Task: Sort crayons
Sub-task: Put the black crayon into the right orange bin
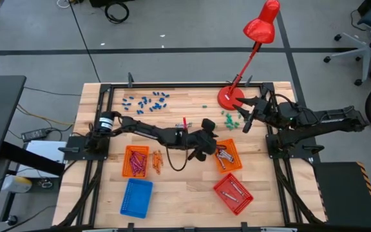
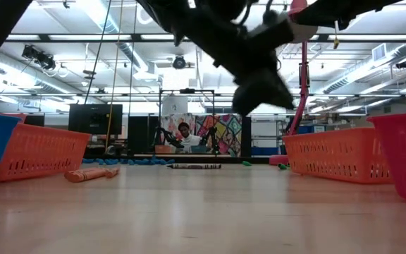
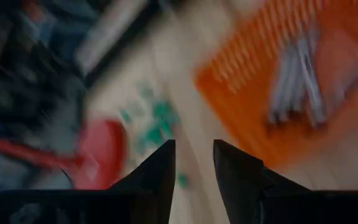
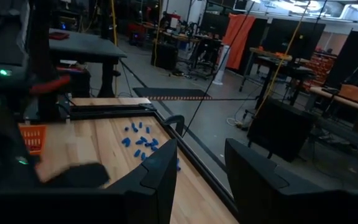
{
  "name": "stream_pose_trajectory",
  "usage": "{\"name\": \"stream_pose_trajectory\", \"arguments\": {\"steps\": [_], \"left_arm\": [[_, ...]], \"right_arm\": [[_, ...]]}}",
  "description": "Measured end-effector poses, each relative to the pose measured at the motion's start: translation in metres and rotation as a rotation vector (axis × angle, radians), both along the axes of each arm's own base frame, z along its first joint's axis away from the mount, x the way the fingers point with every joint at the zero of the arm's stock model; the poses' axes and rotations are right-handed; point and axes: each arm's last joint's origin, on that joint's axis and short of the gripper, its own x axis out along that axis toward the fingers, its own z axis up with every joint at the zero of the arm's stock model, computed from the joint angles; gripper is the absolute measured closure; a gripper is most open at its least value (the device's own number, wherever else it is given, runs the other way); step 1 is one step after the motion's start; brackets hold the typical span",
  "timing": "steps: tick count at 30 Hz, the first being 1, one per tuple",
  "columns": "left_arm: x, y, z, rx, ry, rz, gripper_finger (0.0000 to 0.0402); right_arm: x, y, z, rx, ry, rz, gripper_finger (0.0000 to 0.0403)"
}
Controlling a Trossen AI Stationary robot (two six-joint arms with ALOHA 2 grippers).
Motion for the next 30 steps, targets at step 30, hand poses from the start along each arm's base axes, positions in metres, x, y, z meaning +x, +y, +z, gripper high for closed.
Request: {"name": "stream_pose_trajectory", "arguments": {"steps": [30], "left_arm": [[-0.058, 0.109, -0.032, -0.498, 0.521, 0.390, 0.0281]], "right_arm": [[0.004, 0.000, -0.001, -0.001, 0.011, 0.013, 0.0264]]}}
